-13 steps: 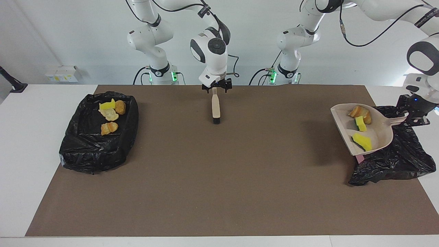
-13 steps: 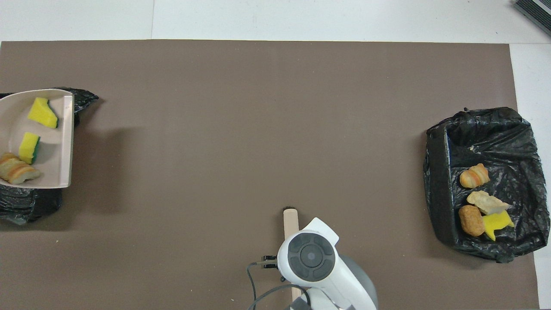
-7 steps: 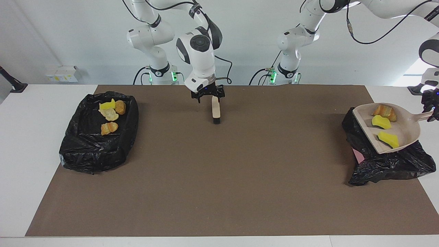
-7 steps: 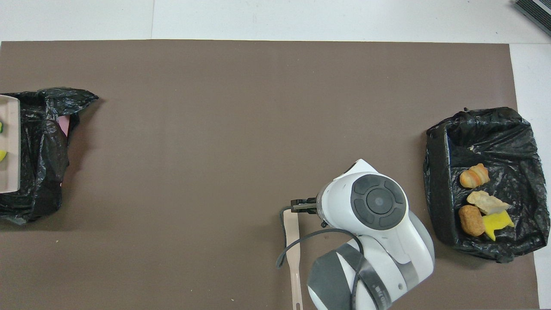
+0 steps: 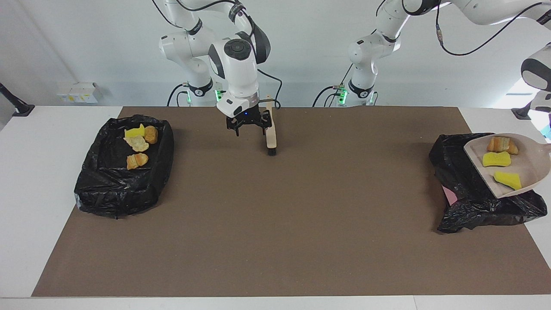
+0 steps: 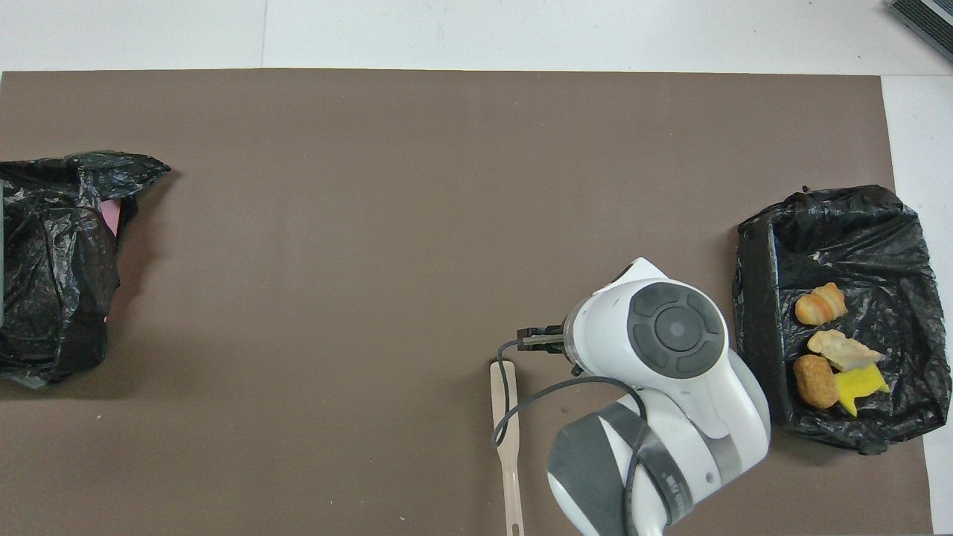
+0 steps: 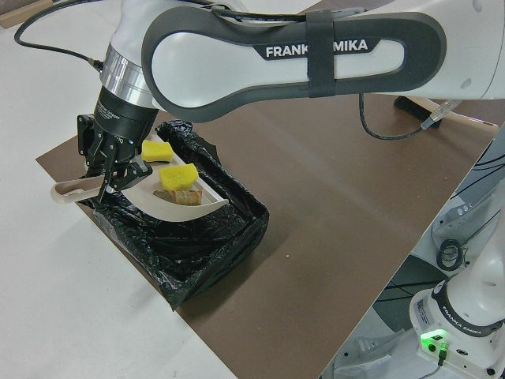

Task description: Sweep and dump trash in bin

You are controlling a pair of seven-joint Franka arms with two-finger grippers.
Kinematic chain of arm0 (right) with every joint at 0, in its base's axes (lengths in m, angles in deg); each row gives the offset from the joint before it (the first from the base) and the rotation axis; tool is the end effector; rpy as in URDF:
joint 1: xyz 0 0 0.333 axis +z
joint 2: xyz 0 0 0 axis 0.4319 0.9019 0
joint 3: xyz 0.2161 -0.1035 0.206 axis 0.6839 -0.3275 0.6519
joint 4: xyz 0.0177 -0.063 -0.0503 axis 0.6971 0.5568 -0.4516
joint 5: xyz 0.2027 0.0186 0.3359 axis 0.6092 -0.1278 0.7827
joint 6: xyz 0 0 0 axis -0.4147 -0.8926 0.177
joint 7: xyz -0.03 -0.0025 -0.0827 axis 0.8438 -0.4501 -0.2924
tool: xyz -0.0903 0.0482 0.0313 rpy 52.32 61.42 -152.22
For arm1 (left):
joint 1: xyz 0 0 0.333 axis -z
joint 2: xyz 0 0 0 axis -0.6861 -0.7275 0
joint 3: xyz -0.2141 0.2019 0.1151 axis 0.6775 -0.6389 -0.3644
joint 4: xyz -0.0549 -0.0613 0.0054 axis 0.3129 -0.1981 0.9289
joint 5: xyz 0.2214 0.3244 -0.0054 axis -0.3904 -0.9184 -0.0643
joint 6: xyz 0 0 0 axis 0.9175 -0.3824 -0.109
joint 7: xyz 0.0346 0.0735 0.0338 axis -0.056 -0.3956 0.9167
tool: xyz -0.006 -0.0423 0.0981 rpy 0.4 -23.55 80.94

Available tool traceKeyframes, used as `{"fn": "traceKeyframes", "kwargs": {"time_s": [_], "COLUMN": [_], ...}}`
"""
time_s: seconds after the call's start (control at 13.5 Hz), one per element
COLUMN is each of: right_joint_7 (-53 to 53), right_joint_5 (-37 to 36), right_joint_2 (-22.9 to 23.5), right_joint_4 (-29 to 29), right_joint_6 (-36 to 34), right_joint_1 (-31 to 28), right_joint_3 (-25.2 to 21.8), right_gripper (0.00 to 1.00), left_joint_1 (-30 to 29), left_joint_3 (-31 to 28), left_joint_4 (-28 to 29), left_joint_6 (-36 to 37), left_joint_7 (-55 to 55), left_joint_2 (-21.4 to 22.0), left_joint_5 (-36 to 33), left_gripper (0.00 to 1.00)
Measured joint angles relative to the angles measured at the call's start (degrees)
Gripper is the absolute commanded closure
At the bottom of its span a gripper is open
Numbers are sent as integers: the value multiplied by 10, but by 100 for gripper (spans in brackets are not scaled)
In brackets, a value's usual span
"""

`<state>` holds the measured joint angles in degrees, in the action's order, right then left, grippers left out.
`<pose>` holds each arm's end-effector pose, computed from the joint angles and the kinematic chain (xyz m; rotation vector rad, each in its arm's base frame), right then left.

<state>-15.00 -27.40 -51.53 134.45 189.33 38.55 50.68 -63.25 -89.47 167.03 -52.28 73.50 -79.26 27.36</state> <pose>0.4787 0.2483 0.4400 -3.1026 0.0492 -0.0130 0.5829 0.2828 0.5223 -1.7711 1.6757 0.6265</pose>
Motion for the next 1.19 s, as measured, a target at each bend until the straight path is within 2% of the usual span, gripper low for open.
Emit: {"fn": "traceKeyframes", "kwargs": {"time_s": [0.37, 0.52, 0.74, 0.97, 1.19], "right_joint_7": [30, 35, 40, 57, 100], "right_joint_5": [-3, -4, -7, -10, -17], "right_joint_2": [3, 2, 0, 0, -2], "right_joint_4": [-63, -86, -104, -107, -114], "right_joint_6": [-18, -45, -57, -58, -65], "right_joint_1": [-80, -84, -92, -95, -94], "right_joint_3": [-3, -4, -4, -7, -34], "right_gripper": [0, 0, 0, 0, 0], "left_joint_1": [51, 81, 120, 127, 131], "left_joint_3": [1, 1, 2, 2, 7], "left_joint_4": [29, 31, 35, 35, 35], "left_joint_6": [40, 98, 163, 176, 187], "left_joint_7": [-82, -123, -156, -163, -169], "left_joint_2": [28, 34, 44, 48, 52], "left_joint_5": [-144, -193, -223, -236, -236], "left_gripper": [100, 100, 100, 100, 100]}}
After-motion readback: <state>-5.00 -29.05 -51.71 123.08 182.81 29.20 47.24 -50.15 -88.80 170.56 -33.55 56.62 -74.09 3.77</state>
